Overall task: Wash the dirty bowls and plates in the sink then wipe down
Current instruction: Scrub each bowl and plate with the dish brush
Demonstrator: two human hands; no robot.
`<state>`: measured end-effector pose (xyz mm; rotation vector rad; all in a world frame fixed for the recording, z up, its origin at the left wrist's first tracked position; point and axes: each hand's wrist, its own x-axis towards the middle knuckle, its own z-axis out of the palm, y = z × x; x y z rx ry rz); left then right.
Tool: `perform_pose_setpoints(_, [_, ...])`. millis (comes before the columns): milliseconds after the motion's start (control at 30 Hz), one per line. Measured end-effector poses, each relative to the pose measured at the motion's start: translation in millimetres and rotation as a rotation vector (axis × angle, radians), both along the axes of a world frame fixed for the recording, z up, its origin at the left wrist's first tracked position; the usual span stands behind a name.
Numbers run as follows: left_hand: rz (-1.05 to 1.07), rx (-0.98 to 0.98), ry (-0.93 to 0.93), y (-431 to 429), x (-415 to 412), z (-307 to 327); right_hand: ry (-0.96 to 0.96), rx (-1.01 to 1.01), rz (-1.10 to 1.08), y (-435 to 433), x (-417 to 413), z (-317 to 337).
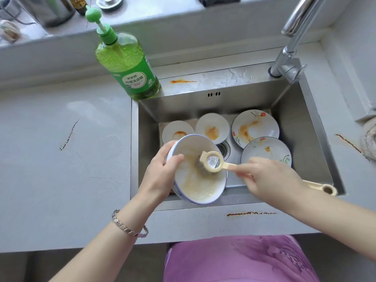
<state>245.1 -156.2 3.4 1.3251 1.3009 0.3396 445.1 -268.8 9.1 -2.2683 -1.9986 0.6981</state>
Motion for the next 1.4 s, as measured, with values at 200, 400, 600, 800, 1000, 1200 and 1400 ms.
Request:
perform_pose_setpoints(200, [-0.022, -0.041, 0.027, 7, -7, 5, 0.703, 0.174, -0.618, -7, 2, -16])
perform_pose_setpoints(400, [-0.356, -0.093, 0.036, 6, 4, 13, 1.135, -0.032, -0.839, 2, -15, -25])
perform_pose_setpoints(600, [-0.494, -0.155, 0.085, 30, 21, 34, 1.146, -0.016, -0.856, 3, -11, -20])
perform_pose_setpoints(800, [-0.410, -0.083, 0.144, 46, 31, 38, 1.150, 0.094, -0.951, 9, -18, -24])
perform_pose_setpoints(1000, [-0.118, 0.042, -0.141, 8, 13, 20, 1.258, 0.130, -1.248, 12, -24, -28])
perform_pose_setpoints(1200, [0.205, 0.142, -0.364, -60, 34, -9, 1.350, 0.162, -1.345, 22, -44, -18])
perform_pose_setpoints(1400, [0.425, 0.356, -0.324, -26, 33, -3, 1.345, 0.155, -1.122, 15, -42, -3])
